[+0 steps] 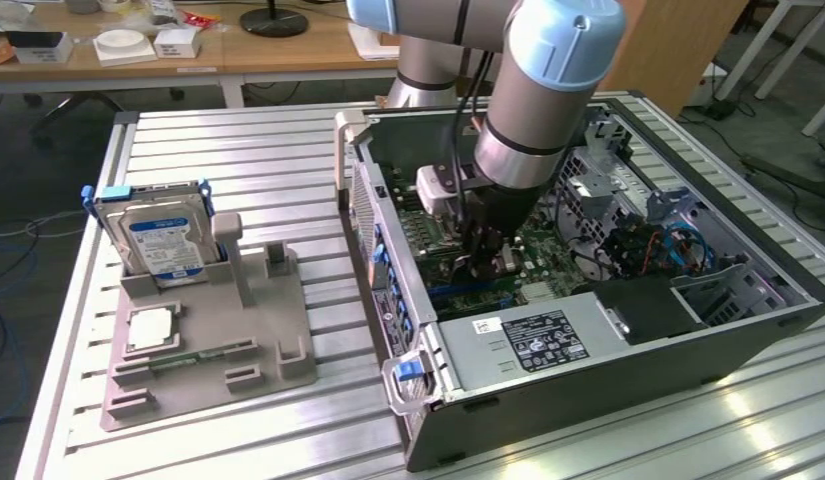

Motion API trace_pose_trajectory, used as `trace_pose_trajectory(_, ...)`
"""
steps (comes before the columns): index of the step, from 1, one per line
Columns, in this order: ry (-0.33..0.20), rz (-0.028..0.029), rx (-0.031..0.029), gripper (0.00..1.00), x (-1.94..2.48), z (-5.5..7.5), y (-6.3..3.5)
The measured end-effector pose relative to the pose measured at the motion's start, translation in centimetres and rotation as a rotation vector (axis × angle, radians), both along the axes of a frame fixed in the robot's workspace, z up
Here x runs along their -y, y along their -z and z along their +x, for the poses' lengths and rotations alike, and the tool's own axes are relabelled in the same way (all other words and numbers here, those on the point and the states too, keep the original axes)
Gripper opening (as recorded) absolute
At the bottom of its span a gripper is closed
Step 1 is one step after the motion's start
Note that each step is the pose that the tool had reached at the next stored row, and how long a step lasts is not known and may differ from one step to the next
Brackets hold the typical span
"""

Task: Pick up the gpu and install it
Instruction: 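Insert the gpu into the slot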

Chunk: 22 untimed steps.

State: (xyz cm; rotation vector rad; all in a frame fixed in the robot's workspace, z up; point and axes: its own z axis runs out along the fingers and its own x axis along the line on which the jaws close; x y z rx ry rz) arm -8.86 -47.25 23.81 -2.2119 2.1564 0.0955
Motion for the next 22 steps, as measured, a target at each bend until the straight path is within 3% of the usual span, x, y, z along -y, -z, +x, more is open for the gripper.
trace_pose_trajectory(13,0.005,0.0001,-0.0001,0.27,0.0,0.11,0.0)
trace_pose_trajectory(14,0.005,-0.0013,0.0,0.27,-0.03,0.12,0.01)
trace_pose_trajectory(17,0.005,-0.015,0.0,0.27,-0.04,0.12,0.01)
trace_pose_trajectory(22,0.005,-0.0171,-0.0002,0.27,-0.04,0.11,0.0)
